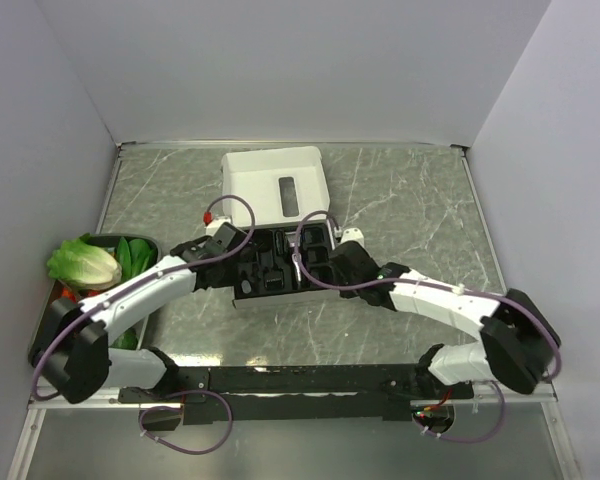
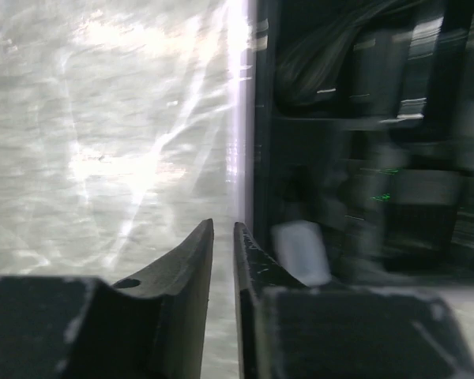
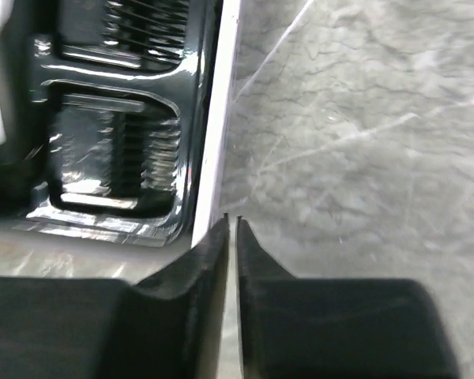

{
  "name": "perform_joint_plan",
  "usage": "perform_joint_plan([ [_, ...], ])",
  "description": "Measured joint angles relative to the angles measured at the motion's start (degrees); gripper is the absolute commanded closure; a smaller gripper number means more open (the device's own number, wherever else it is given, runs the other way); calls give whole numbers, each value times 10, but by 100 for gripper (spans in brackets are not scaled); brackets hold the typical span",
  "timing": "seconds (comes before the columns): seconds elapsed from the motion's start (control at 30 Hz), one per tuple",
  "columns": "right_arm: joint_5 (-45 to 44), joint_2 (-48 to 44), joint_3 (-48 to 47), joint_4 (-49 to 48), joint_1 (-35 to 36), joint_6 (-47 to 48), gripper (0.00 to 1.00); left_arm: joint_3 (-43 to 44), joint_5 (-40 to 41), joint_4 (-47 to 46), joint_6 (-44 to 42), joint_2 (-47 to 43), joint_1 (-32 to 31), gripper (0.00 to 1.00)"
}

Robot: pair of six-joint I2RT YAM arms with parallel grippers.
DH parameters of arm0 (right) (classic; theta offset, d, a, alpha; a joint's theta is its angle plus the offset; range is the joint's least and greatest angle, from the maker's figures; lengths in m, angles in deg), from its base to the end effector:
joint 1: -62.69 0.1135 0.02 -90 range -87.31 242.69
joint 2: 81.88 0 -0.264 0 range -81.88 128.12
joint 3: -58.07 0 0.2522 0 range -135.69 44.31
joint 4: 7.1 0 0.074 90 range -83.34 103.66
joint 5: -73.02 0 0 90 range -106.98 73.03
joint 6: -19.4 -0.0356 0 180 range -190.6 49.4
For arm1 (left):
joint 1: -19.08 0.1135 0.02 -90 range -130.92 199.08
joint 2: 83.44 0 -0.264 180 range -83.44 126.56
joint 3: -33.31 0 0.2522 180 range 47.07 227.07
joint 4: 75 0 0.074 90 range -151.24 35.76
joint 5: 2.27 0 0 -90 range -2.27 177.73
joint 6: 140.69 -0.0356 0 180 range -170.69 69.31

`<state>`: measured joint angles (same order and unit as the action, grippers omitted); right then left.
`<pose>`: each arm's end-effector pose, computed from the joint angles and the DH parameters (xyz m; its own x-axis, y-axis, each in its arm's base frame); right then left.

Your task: Sort the hair-cutting tools

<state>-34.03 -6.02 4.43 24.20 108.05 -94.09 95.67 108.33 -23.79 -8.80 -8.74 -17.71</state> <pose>0.1853 0.1728 0.1873 -0.7405 -0.2075 -0.6392 -0.2864 0.9579 0.0208 0.2033 -0.1364 0.2182 -0.8243 -0.1640 -0.5419 -0.1549 0.9859 -0.0629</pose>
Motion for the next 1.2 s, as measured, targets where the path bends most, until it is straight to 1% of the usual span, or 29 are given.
perform_joint_plan([
  [0.03, -5, -14, -1, 10, 3, -1, 69, 5, -2, 2, 4, -8, -1, 76],
  [0.07, -9, -31, -3, 23, 5, -3, 63, 12, -9, 1, 9, -17, -2, 76],
  [0.13, -16, -64, -14, 49, 15, -5, 58, 25, -15, -1, 15, -34, -5, 75],
  [0.17, -17, -76, -22, 60, 22, -6, 54, 28, -17, -3, 19, -44, -6, 75],
  [0.27, -7, -93, -61, 88, 47, -11, 48, 26, -22, 1, 31, -82, -8, 74],
  [0.4, 19, -79, -115, 98, 89, -26, 46, 2, -31, -6, 43, -159, -8, 71],
  [0.5, 21, -31, -164, 110, 127, -39, 45, -21, -42, -9, 45, -236, -8, 69],
  [0.63, 14, 92, -261, 124, 176, -54, 45, -34, -49, -10, 45, -336, -8, 68],
  [0.8, 4, 215, -355, 142, 205, -75, 44, -34, -49, 9, 46, -415, -8, 68],
  [0.97, -8, 251, -391, 154, 206, -90, 43, -34, -54, 28, 54, -473, -8, 66],
  [1.13, -7, 296, -468, 163, 206, -100, 43, -35, -55, 35, 57, -536, -8, 66],
  [1.2, -1, 312, -485, 161, 206, -103, 43, -36, -55, 37, 57, -557, -8, 65],
])
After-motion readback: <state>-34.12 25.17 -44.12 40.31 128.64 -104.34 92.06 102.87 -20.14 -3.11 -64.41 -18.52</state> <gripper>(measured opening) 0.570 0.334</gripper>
